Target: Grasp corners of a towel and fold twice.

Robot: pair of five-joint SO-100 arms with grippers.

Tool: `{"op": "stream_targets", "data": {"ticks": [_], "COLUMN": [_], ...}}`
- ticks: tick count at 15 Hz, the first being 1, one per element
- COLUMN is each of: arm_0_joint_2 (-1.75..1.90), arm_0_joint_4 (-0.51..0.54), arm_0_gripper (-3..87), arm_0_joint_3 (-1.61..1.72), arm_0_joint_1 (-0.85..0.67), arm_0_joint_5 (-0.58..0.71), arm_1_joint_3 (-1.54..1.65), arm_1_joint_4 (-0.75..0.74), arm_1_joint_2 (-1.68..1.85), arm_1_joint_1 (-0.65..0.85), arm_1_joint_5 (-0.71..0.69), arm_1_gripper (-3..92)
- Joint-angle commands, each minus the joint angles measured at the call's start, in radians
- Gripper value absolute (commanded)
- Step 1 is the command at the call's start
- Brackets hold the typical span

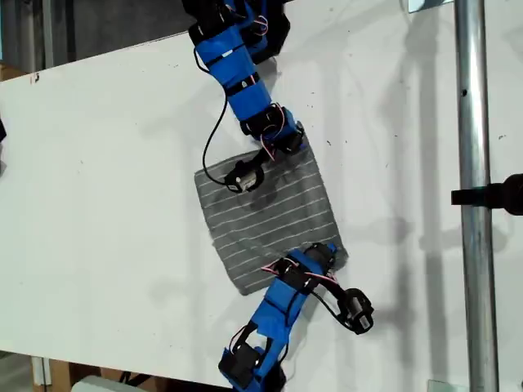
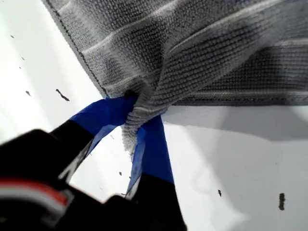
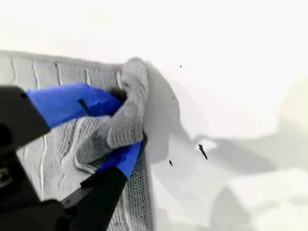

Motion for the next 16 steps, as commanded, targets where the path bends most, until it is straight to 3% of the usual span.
{"op": "stream_targets", "data": {"ticks": [1,6,7,10,16], "arm_0_joint_2": [0.043,0.288,0.345,0.405,0.742], "arm_0_joint_4": [0.011,0.1,0.1,0.229,0.216], "arm_0_gripper": [0.2,-2.9,-2.9,-2.9,-2.9], "arm_0_joint_3": [-0.012,-0.018,0.028,0.107,0.4], "arm_0_joint_1": [0.021,0.058,0.051,-0.086,-0.641], "arm_0_joint_5": [0.054,0.126,0.11,0.098,0.463], "arm_1_joint_3": [-0.009,-0.339,-0.33,-0.16,-0.284], "arm_1_joint_4": [0.009,0.316,0.305,0.199,0.003], "arm_1_joint_2": [0.043,0.258,0.291,0.356,0.275], "arm_1_joint_1": [-0.005,-0.141,-0.126,0.115,0.67], "arm_1_joint_5": [0.005,0.025,0.018,-0.066,-0.489], "arm_1_gripper": [-0.2,-0.2,-0.2,-0.2,-0.2]}}
